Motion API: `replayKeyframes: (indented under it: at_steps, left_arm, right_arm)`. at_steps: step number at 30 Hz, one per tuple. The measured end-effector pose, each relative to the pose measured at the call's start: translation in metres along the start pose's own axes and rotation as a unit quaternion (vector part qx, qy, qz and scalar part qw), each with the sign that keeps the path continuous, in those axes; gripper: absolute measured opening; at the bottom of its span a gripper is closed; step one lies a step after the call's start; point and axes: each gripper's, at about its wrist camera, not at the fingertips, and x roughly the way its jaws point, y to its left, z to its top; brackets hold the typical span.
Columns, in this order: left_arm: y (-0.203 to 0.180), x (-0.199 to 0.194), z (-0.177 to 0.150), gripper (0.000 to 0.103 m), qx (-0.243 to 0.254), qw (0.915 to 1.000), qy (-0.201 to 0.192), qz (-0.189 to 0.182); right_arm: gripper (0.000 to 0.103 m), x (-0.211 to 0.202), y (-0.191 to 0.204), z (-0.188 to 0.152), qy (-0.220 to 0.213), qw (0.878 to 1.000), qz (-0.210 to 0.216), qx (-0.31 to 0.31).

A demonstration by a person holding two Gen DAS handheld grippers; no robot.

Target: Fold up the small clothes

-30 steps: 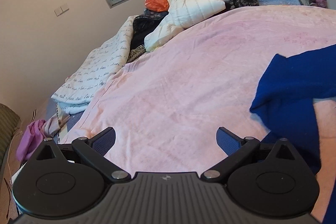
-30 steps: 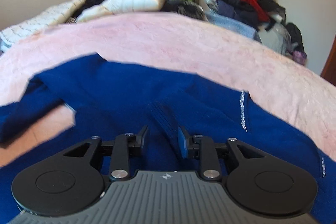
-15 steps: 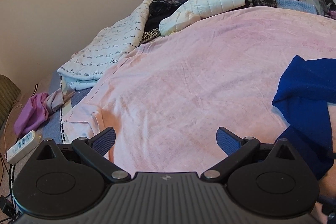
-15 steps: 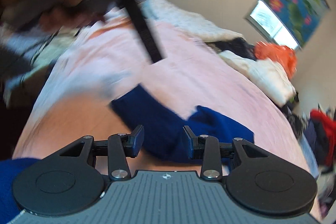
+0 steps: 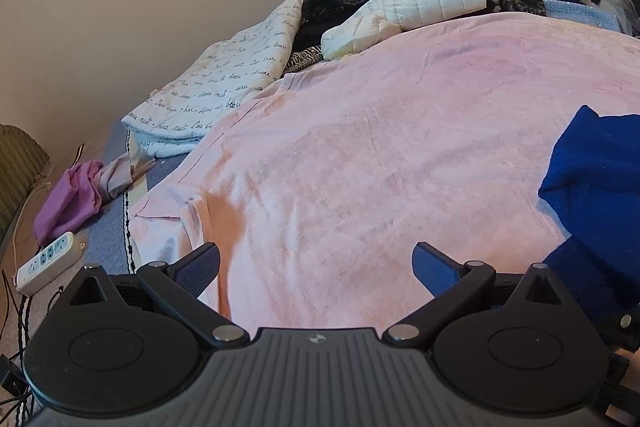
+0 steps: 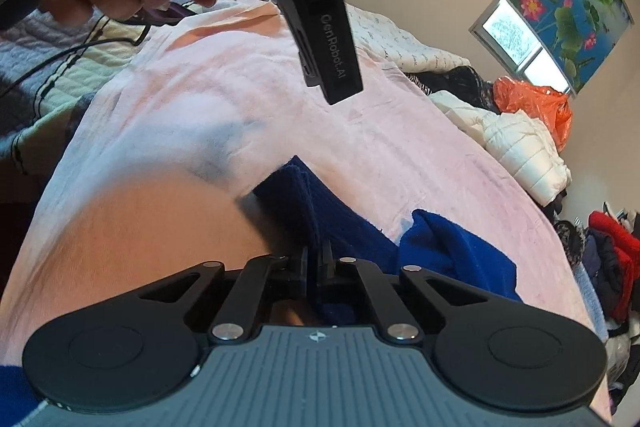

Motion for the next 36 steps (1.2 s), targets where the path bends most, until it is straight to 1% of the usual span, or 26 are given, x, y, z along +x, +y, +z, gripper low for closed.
replayKeyframes:
  at_steps: [2, 3, 4, 5, 7, 9, 12, 16, 18, 19, 20, 21, 22, 23, 25, 26, 28, 29, 30, 32, 35, 36]
  left_arm:
    - [0.0, 0.0, -0.002, 0.103, -0.004, 1.0, 0.002, -0.002]
    - [-0.001, 0.0, -0.003, 0.103, -0.006, 1.0, 0.002, -0.005]
    - [-0.002, -0.001, -0.004, 0.103, -0.006, 0.9999, 0.001, -0.008]
    - [-0.004, -0.003, -0.005, 0.103, -0.007, 0.9999, -0.001, -0.012]
    - [-0.01, -0.008, -0.007, 0.103, -0.007, 0.9998, -0.009, -0.018]
    - [-0.018, -0.014, -0.008, 0.103, -0.005, 0.9995, -0.018, -0.026]
    - [-0.036, -0.024, -0.01, 0.103, 0.005, 0.9982, -0.031, -0.051]
    - [-0.061, -0.033, -0.01, 0.103, 0.025, 0.996, -0.037, -0.077]
    - [-0.071, -0.036, -0.011, 0.103, 0.033, 0.9951, -0.038, -0.085]
    - [-0.075, -0.037, -0.011, 0.103, 0.037, 0.9949, -0.037, -0.086]
    - [-0.077, -0.037, -0.011, 0.103, 0.039, 0.9947, -0.038, -0.087]
    - [-0.079, -0.038, -0.011, 0.103, 0.039, 0.9946, -0.039, -0.088]
    - [-0.08, -0.038, -0.011, 0.103, 0.04, 0.9947, -0.039, -0.087]
    - [-0.081, -0.037, -0.01, 0.103, 0.041, 0.9949, -0.038, -0.084]
    - [-0.084, -0.036, -0.009, 0.103, 0.043, 0.9952, -0.032, -0.082]
    - [-0.085, -0.035, -0.007, 0.103, 0.042, 0.9951, -0.031, -0.084]
    - [-0.087, -0.036, -0.005, 0.103, 0.04, 0.9947, -0.034, -0.089]
    - [-0.089, -0.037, -0.004, 0.103, 0.041, 0.9945, -0.035, -0.09]
    - [-0.091, -0.037, -0.003, 0.103, 0.043, 0.9942, -0.038, -0.091]
    - [-0.098, -0.037, -0.001, 0.103, 0.052, 0.9936, -0.038, -0.093]
    - [-0.108, -0.038, 0.001, 0.103, 0.063, 0.9922, -0.039, -0.1]
    - [-0.111, -0.039, 0.002, 0.103, 0.067, 0.9916, -0.04, -0.103]
  right_arm:
    - [0.003, -0.002, -0.024, 0.001, -0.009, 0.996, 0.024, 0.08]
    - [0.003, -0.004, -0.04, 0.001, -0.016, 0.991, 0.036, 0.131]
    - [0.003, -0.007, -0.058, 0.002, -0.026, 0.982, 0.046, 0.182]
    - [0.003, -0.011, -0.078, 0.002, -0.038, 0.97, 0.052, 0.234]
    - [0.004, -0.019, -0.12, 0.003, -0.062, 0.939, 0.068, 0.33]
    - [0.005, -0.029, -0.155, 0.007, -0.092, 0.91, 0.081, 0.395]
    - [0.006, -0.051, -0.189, 0.023, -0.142, 0.879, 0.109, 0.442]
    - [0.006, -0.083, -0.218, 0.047, -0.226, 0.839, 0.166, 0.466]
    - [0.006, -0.099, -0.231, 0.046, -0.265, 0.813, 0.182, 0.485]
    - [0.006, -0.106, -0.237, 0.042, -0.278, 0.804, 0.183, 0.494]
    - [0.006, -0.112, -0.243, 0.035, -0.286, 0.797, 0.174, 0.502]
    - [0.006, -0.118, -0.25, 0.026, -0.291, 0.793, 0.155, 0.513]
    - [0.006, -0.123, -0.257, 0.014, -0.296, 0.784, 0.133, 0.529]
    - [0.007, -0.129, -0.265, -0.001, -0.303, 0.769, 0.117, 0.551]
    - [0.007, -0.137, -0.283, -0.033, -0.325, 0.73, 0.092, 0.595]
    - [0.007, -0.145, -0.289, -0.047, -0.334, 0.717, 0.067, 0.609]
    - [0.007, -0.165, -0.295, -0.076, -0.343, 0.705, 0.0, 0.621]
    - [0.007, -0.175, -0.296, -0.091, -0.349, 0.696, -0.028, 0.626]
    - [0.007, -0.186, -0.298, -0.106, -0.357, 0.684, -0.051, 0.634]
    - [0.007, -0.207, -0.295, -0.141, -0.373, 0.654, -0.095, 0.651]
    - [0.007, -0.232, -0.288, -0.196, -0.387, 0.601, -0.162, 0.68]
    - [0.007, -0.238, -0.283, -0.214, -0.388, 0.585, -0.184, 0.688]
